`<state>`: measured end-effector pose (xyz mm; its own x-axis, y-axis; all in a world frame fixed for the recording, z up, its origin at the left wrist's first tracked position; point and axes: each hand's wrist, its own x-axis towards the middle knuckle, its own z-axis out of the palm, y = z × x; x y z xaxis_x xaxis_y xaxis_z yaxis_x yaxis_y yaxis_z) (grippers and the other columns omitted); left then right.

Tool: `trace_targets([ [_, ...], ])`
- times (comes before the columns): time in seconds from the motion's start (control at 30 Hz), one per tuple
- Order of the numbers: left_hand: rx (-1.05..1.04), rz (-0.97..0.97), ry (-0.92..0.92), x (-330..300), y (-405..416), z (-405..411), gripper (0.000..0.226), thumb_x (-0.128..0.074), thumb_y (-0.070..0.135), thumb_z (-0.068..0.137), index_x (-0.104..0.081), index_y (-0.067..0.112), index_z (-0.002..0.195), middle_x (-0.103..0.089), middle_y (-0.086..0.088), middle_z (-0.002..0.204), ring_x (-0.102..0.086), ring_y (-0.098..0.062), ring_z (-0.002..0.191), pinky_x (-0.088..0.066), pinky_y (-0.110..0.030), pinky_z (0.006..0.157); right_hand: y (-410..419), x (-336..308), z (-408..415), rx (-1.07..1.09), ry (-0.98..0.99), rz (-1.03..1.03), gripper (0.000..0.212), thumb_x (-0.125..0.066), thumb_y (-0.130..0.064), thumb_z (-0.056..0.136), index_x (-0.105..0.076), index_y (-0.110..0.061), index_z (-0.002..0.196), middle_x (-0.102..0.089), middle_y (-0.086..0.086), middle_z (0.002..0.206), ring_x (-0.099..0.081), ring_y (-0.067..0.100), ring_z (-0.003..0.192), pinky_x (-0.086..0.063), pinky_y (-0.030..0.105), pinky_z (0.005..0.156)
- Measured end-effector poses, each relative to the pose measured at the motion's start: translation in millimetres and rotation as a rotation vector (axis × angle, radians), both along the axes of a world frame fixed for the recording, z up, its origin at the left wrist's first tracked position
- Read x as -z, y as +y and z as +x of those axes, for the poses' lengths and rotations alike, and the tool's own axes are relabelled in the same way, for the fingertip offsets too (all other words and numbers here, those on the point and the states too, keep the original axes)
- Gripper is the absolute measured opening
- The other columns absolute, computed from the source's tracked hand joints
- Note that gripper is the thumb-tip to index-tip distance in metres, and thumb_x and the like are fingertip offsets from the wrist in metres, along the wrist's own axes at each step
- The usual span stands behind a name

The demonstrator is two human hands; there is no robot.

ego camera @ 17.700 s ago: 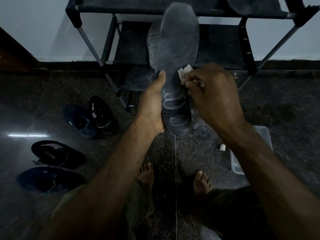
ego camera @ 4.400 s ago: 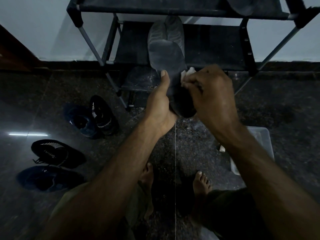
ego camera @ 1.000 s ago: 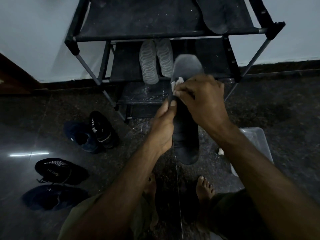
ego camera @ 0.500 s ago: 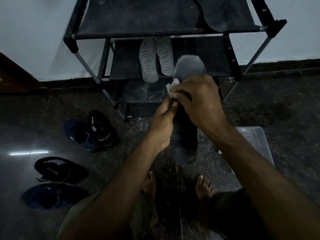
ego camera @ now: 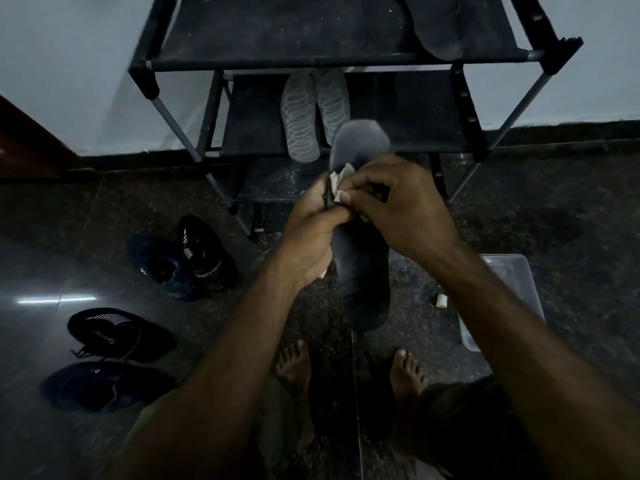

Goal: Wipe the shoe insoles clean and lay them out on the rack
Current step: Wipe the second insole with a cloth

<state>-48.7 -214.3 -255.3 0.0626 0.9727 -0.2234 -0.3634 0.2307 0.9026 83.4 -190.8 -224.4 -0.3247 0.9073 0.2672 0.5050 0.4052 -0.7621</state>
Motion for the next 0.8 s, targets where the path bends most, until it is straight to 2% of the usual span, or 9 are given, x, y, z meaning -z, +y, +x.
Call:
trace_targets([
  [0.1, 0.054, 0.038, -0.014, 0, -2, 4, 0.062, -0.038, -0.02, 0.09, -0.041, 0.012, 0.142, -0.053, -0.013, 0.141, -0.052, -0.02, 0.129, -0.047, -0.028, 0.102, -1, 2, -4, 0.063, -0.072, 0.16, 0.009, -0.068, -0.018, 0.087, -0.075, -0.013, 0.091, -0.066, -0.003, 0.089, -0.059, 0.005, 0.085, -0.049, 0.027, 0.083],
  [0.2, 0.084, 0.06, -0.001, 2, -6, 10, 0.057, -0.039, -0.021, 0.089, -0.044, 0.01, 0.137, -0.063, -0.009, 0.12, -0.063, -0.017, 0.111, -0.053, -0.026, 0.087, 1, 3, -8, 0.139, -0.092, 0.29, 0.013, -0.065, -0.02, 0.088, -0.075, -0.013, 0.092, -0.067, 0.002, 0.091, -0.06, 0.015, 0.088, -0.05, 0.042, 0.08],
  [0.27, 0.098, 0.066, 0.027, 3, -8, 14, 0.058, -0.04, -0.022, 0.088, -0.042, 0.007, 0.139, -0.063, -0.009, 0.118, -0.062, -0.019, 0.11, -0.054, -0.027, 0.086, 4, 3, -8, 0.187, -0.109, 0.324, 0.016, -0.064, -0.02, 0.09, -0.075, -0.01, 0.096, -0.066, 0.005, 0.094, -0.06, 0.019, 0.089, -0.047, 0.032, 0.081],
  [0.33, 0.134, 0.092, 0.035, 3, -11, 19, 0.065, -0.041, -0.024, 0.086, -0.039, 0.01, 0.141, -0.06, -0.01, 0.125, -0.059, -0.02, 0.117, -0.052, -0.03, 0.092, 8, 3, -2, 0.248, -0.121, 0.308, 0.018, -0.063, -0.02, 0.09, -0.074, -0.01, 0.1, -0.065, 0.007, 0.096, -0.058, 0.019, 0.09, -0.04, 0.021, 0.079],
  [0.47, 0.159, 0.118, 0.049, 1, -11, 18, 0.067, -0.045, -0.019, 0.08, -0.046, 0.019, 0.135, -0.058, -0.012, 0.131, -0.056, -0.024, 0.123, -0.047, -0.038, 0.103, 20, 6, 19, 0.348, -0.104, 0.263, 0.017, -0.063, -0.021, 0.091, -0.073, -0.013, 0.101, -0.065, 0.008, 0.097, -0.059, 0.02, 0.092, -0.049, 0.028, 0.079],
  [0.57, 0.12, 0.103, 0.048, 1, -8, 13, 0.07, -0.048, -0.014, 0.077, -0.043, 0.019, 0.139, -0.056, -0.013, 0.136, -0.054, -0.026, 0.127, -0.043, -0.044, 0.107, 24, 8, 30, 0.375, -0.053, 0.216, 0.014, -0.065, -0.021, 0.09, -0.074, -0.013, 0.096, -0.067, 0.007, 0.093, -0.062, 0.019, 0.088, -0.052, 0.031, 0.077],
  [0.63, 0.111, 0.098, 0.04, 1, -7, 12, 0.07, -0.049, -0.012, 0.075, -0.043, 0.018, 0.138, -0.058, -0.011, 0.134, -0.055, -0.025, 0.125, -0.045, -0.041, 0.105, 24, 7, 31, 0.373, 0.013, 0.178, 0.013, -0.066, -0.021, 0.089, -0.074, -0.013, 0.093, -0.067, 0.004, 0.091, -0.064, 0.016, 0.085, -0.054, 0.033, 0.076],
  [0.73, 0.101, 0.094, 0.018, 1, -5, 10, 0.066, -0.048, -0.014, 0.076, -0.046, 0.015, 0.135, -0.063, -0.008, 0.125, -0.06, -0.021, 0.117, -0.05, -0.034, 0.095, 22, 5, 28, 0.377, 0.124, 0.074, 0.007, -0.069, -0.017, 0.087, -0.073, -0.014, 0.092, -0.066, 0.001, 0.094, -0.063, 0.007, 0.083, -0.051, 0.018, 0.074],
  [0.8, 0.066, 0.074, -0.003, 2, -4, 6, 0.061, -0.047, -0.018, 0.079, -0.048, 0.012, 0.132, -0.066, -0.009, 0.117, -0.064, -0.02, 0.108, -0.053, -0.031, 0.087, 20, 3, 25, 0.372, 0.183, 0.015, 0.006, -0.069, -0.016, 0.087, -0.072, -0.015, 0.092, -0.067, 0.001, 0.095, -0.062, 0.004, 0.082, -0.051, 0.014, 0.073],
])
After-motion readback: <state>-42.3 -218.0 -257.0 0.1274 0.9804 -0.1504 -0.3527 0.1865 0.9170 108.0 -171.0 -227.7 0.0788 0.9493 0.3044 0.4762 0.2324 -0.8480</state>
